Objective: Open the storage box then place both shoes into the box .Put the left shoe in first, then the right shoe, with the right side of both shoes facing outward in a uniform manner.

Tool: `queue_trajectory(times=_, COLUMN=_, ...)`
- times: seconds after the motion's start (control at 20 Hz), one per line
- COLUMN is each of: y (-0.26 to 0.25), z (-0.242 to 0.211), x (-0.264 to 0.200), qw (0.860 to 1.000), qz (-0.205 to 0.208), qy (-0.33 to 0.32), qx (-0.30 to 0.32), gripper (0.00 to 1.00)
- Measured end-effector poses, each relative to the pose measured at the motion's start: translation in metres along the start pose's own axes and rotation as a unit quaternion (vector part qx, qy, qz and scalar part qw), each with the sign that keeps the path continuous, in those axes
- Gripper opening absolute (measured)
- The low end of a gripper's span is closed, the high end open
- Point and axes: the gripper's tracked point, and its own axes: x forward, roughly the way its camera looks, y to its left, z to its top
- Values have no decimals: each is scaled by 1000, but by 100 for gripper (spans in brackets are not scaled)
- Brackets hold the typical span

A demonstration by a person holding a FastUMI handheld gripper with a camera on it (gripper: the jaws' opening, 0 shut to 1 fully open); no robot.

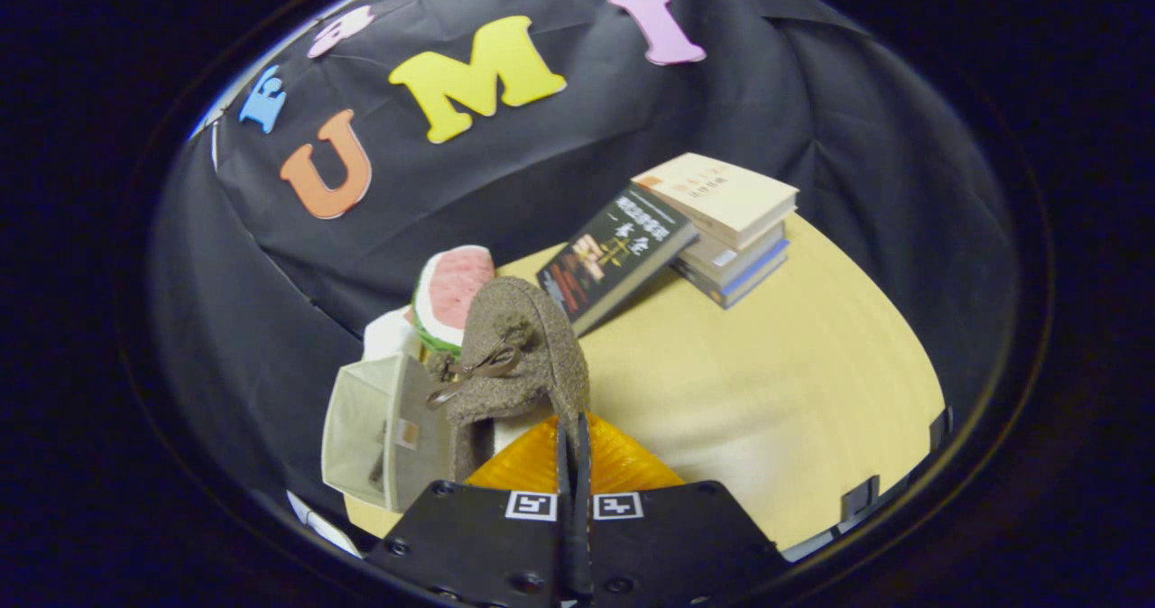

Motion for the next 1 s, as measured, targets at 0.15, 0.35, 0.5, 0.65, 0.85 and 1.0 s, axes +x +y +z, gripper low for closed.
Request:
queue_trajectory(times=0.15, y=76, z=-7, x=6, qw=1000, qz=22, qy=3, qx=-6, gripper=0)
queue_trajectory(times=0.35, y=152, z=-35, x=27, qw=999, qz=28, qy=25, qx=5, gripper=0)
queue_trajectory(times=0.5, y=184, z=-57, x=40, qw=999, qz=10, qy=34, qx=23, gripper=0)
queue_trajectory(times=0.65, y=203, z=-76, x=51, qw=999, qz=-14, qy=30, qx=26, gripper=0)
queue_trajectory(times=0.85, y=205, z=-100, x=64, qw=998, qz=-54, qy=26, qx=0, gripper=0)
queue_trajectory(times=1.0, y=197, z=-117, x=75, qw=997, qz=-76, qy=32, qx=-11, gripper=0)
